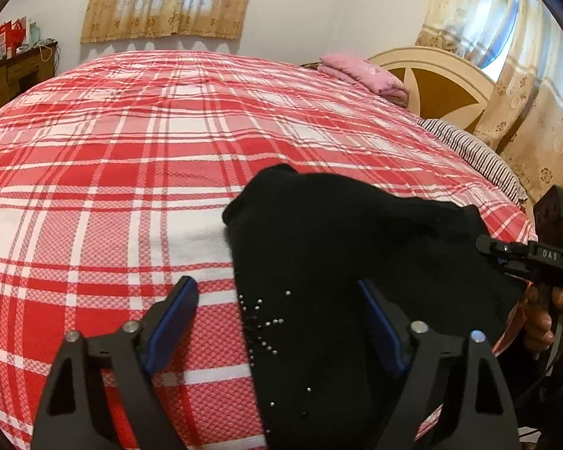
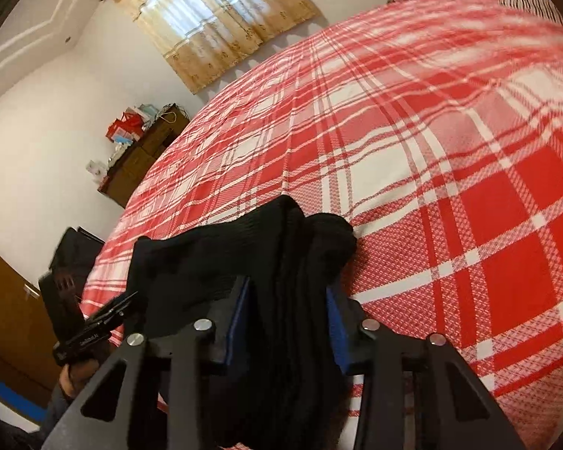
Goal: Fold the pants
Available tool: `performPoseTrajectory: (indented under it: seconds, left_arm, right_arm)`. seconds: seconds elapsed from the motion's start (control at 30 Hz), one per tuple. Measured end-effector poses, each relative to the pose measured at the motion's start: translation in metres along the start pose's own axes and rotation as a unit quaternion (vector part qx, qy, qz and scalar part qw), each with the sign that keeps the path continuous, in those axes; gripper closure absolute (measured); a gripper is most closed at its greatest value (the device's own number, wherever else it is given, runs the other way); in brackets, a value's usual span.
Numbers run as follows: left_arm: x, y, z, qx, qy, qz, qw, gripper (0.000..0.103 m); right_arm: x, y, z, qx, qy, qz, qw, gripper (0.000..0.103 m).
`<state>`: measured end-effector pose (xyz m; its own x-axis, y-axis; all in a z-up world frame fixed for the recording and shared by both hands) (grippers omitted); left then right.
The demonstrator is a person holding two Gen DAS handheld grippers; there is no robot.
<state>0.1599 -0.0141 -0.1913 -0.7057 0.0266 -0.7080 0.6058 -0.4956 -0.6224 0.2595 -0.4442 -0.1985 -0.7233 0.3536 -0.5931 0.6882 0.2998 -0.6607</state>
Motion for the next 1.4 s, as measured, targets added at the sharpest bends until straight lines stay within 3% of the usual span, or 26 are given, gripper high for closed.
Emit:
performPoseTrajectory:
  seconds: [0.1, 0.17, 0.23, 0.43, 0.57, 0.77, 1.1, 1.4]
  left_arm:
    - [-0.001, 0.001, 0.007, 0.029, -0.005, -0.007, 0.9995, 0.051]
    - [-0.001, 0.000, 0.009, 0.033, -0.004, -0.006, 0.9994, 0.058]
    - [-0.001, -0.001, 0.008, 0.046, -0.009, -0.003, 0.9989, 0.074]
    - [-0.005, -0.018, 0.008, 0.052, -0.019, 0.021, 0.9983, 0.089]
    - [-0.012, -0.030, 0.002, 0.063, -0.035, 0.037, 0.9967, 0.090]
    - [-0.019, -0.047, -0.013, 0.045, -0.038, 0.057, 0.9966, 0.091]
    - [-0.037, -0.087, -0.067, -0.017, -0.074, 0.108, 0.9912, 0.091]
    - [-0.041, -0.114, -0.115, -0.073, -0.111, 0.149, 0.9799, 0.091]
  right_arm:
    - [0.002, -0.007, -0.008, -0.006, -0.009, 0.010, 1.000, 0.072]
    - [0.003, -0.017, -0.018, -0.013, -0.026, 0.022, 0.999, 0.073]
    - [0.001, -0.022, -0.028, -0.012, -0.043, 0.033, 0.998, 0.074]
    - [-0.007, -0.035, -0.054, -0.018, -0.081, 0.048, 0.995, 0.075]
    - [-0.024, -0.032, -0.068, -0.023, -0.101, 0.046, 0.994, 0.075]
    - [-0.051, -0.010, -0.097, -0.033, -0.128, 0.033, 0.991, 0.076]
    - [-0.097, 0.055, -0.177, -0.068, -0.191, 0.007, 0.979, 0.076]
    - [-0.117, 0.121, -0.253, -0.092, -0.233, -0.013, 0.968, 0.076]
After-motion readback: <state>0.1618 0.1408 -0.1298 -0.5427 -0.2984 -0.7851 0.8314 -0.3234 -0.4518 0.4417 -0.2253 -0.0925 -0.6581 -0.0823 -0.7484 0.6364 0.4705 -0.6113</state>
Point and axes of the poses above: each gripper's, at about its wrist camera, not at the fingertips, and y roughly the way its jaws point, z to its right, x to its underside, the point moved 2 cm from there along y, roughly the way its jaws point, and after that the axes turned 7 degrees about x, right-handed, at the moved point
